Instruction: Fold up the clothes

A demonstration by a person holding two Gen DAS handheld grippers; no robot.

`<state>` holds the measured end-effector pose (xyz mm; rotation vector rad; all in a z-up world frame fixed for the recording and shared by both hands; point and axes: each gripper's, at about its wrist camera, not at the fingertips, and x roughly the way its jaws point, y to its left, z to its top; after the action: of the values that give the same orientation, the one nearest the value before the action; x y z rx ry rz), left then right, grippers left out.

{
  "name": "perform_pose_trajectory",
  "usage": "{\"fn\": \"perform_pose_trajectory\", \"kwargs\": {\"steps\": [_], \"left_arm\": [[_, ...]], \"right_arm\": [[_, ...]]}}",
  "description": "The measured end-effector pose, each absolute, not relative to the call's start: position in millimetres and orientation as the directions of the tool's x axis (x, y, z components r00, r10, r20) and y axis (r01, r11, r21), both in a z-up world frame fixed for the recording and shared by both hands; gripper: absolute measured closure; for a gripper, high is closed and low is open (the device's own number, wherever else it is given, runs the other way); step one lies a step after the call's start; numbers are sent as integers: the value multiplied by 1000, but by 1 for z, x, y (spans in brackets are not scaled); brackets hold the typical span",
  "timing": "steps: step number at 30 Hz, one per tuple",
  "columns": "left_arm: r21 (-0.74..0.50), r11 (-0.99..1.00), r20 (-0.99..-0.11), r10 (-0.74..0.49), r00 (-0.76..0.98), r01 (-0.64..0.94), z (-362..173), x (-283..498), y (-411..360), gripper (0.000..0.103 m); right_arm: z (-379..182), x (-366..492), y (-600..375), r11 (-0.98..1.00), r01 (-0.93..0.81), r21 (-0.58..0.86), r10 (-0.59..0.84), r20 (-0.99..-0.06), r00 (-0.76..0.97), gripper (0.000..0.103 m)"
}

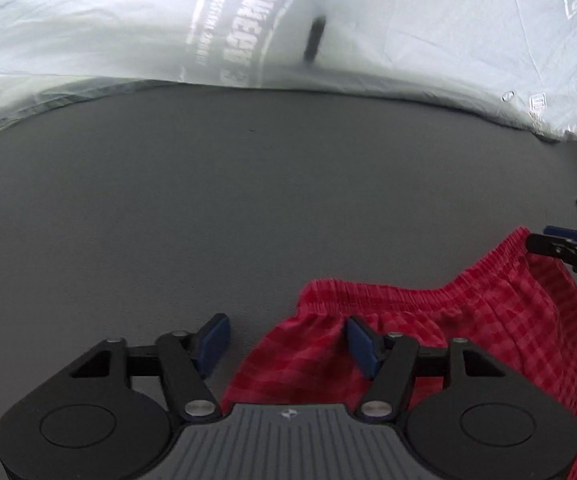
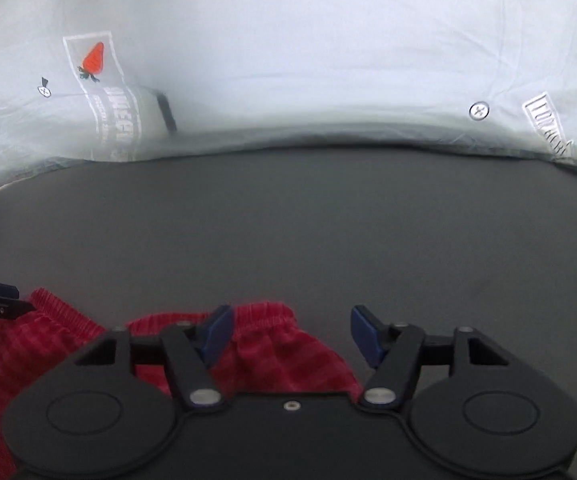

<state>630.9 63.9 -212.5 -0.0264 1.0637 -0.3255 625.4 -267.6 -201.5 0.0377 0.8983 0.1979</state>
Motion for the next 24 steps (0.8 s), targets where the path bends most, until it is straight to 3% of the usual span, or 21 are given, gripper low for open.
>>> {"fn": "perform_pose_trajectory", "kwargs": {"steps": [2, 3, 4, 5, 7, 9, 11, 13, 16, 18, 20, 21, 22, 24], "left_arm": [[-174, 951, -851, -276, 446, 258, -214, 627, 61, 49], [-154, 958, -851, -252, 461, 240, -214, 625, 61, 76], [-142, 967, -852, -227, 471, 210, -214, 624, 63, 97], [-160, 972, -850, -225, 476, 174, -213, 624, 65, 97], [-154, 980, -823, -198, 533, 126, -205, 619, 67, 98], [5, 989, -755, -91, 650, 145, -188, 606, 54, 98], [241, 954, -657, 24, 754, 179, -186, 591, 31, 97], [352, 916, -637, 82, 767, 194, -200, 591, 15, 92], [376, 910, -689, 148, 710, 174, -221, 600, 7, 84], [354, 924, -707, 164, 688, 144, -215, 597, 12, 72], [275, 958, -674, 130, 727, 84, -196, 579, 25, 51], [229, 972, -666, 119, 737, 49, -186, 568, 32, 36], [185, 982, -667, 109, 737, 23, -179, 557, 39, 31], [104, 995, -685, 73, 725, -2, -167, 528, 52, 31]], "right_arm": [[-213, 627, -271, 970, -182, 158, 235, -783, 575, 49], [-215, 625, -272, 964, -210, 163, 257, -774, 579, 55], [-214, 622, -272, 956, -236, 171, 280, -765, 579, 86], [-214, 619, -273, 948, -260, 183, 305, -759, 576, 94], [-203, 609, -273, 943, -285, 174, 320, -712, 625, 96], [-190, 601, -268, 941, -315, 127, 319, -649, 690, 96], [-185, 599, -255, 939, -341, 43, 293, -617, 730, 96], [-191, 604, -238, 935, -348, -60, 239, -618, 749, 95], [-212, 621, -222, 930, -331, -157, 137, -688, 713, 86], [-208, 618, -220, 926, -313, -209, 82, -700, 709, 64], [-187, 601, -232, 940, -271, -205, 71, -663, 745, 17], [-176, 588, -243, 954, -245, -170, 80, -646, 759, 12], [-168, 574, -255, 967, -220, -131, 88, -638, 765, 12], [-161, 542, -275, 983, -167, -82, 74, -651, 756, 12]]}}
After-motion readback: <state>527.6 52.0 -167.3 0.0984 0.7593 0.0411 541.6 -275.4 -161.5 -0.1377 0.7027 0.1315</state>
